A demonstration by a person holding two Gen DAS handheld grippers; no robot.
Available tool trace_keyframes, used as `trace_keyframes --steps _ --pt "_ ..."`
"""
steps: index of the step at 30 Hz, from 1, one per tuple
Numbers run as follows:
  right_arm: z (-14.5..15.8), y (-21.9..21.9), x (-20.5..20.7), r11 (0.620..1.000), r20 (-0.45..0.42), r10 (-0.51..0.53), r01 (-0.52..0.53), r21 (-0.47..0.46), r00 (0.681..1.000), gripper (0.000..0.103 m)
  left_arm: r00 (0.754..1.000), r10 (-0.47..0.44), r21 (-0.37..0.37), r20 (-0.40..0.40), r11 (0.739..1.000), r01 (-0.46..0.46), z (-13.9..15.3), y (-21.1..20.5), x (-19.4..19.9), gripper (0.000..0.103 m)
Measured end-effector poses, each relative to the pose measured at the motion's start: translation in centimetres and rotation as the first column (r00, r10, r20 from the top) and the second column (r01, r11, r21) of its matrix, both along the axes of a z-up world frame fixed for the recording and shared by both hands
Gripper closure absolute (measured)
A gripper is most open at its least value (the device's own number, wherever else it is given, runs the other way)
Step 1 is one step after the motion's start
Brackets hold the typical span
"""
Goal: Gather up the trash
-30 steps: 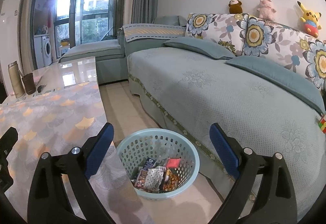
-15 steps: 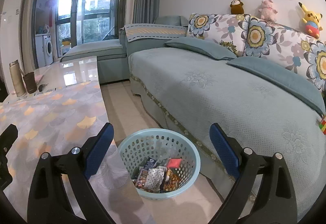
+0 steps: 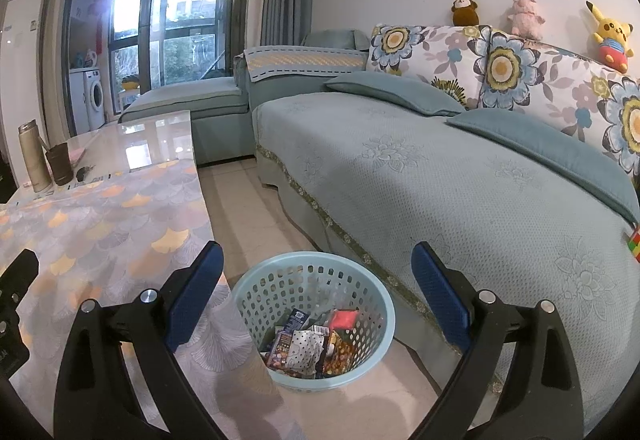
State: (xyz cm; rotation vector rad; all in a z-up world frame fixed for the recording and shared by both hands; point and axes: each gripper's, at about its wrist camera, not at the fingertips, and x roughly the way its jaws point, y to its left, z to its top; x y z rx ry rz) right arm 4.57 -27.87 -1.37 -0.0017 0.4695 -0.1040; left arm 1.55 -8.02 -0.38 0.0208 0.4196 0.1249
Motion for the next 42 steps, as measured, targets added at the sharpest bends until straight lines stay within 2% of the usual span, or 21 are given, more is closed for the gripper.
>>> trace_keyframes --steps 25,42 --pt "1.2 0.5 0.2 1.0 0.015 0.017 -0.017 0.005 1.0 0.013 1.0 0.015 0.008 0.016 1.0 -0.015 0.8 0.4 0.0 0.008" --pt "3.1 4.0 0.1 0.998 0.061 0.062 -0.063 0.017 0.996 0.013 0.998 0.053 -0.002 0.038 0.999 -0.053 2.2 1.5 -0.4 0.008"
